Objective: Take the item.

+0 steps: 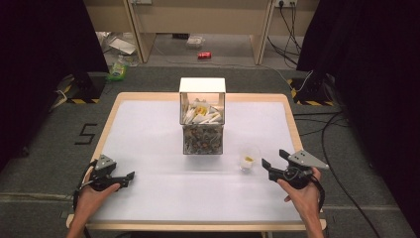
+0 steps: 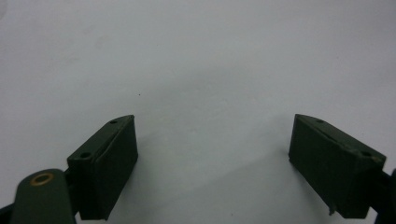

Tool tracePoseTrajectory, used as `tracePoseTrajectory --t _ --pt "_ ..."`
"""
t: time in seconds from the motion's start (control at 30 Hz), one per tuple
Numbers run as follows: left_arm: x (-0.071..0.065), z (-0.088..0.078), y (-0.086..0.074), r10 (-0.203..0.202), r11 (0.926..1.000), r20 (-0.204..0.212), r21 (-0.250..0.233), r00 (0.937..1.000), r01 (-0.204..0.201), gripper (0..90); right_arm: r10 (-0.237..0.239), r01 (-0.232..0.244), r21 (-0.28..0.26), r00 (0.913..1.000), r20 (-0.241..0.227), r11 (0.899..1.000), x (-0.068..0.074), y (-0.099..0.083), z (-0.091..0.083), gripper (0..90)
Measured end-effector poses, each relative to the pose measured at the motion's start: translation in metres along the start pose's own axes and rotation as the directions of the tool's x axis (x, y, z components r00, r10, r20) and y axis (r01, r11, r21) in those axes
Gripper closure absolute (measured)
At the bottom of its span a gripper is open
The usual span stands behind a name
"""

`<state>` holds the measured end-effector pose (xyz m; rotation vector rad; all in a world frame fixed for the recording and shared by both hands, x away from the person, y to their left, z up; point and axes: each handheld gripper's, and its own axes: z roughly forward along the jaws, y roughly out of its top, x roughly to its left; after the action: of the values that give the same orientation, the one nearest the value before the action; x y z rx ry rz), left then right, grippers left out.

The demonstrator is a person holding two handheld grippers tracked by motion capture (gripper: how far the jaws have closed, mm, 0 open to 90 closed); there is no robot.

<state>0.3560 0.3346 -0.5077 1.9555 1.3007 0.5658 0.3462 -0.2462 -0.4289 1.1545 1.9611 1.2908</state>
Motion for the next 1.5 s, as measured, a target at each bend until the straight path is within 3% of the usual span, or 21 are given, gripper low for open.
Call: tracePoseTrajectory --t 0.93,1.5 --pt "0.0 0.0 0.0 0.001 1.0 0.0 0.001 1.0 -0.001 14.7 0.018 -0.019 0.035 0.9996 0.021 0.999 -0.006 -0.024 -0.004 25.7" --pt "0.0 0.0 0.0 0.001 1.0 -0.001 0.001 1.0 -0.001 14.7 0.057 -0.057 0.098 0.9984 -0.002 0.994 -0.005 -0.048 0.002 25.4"
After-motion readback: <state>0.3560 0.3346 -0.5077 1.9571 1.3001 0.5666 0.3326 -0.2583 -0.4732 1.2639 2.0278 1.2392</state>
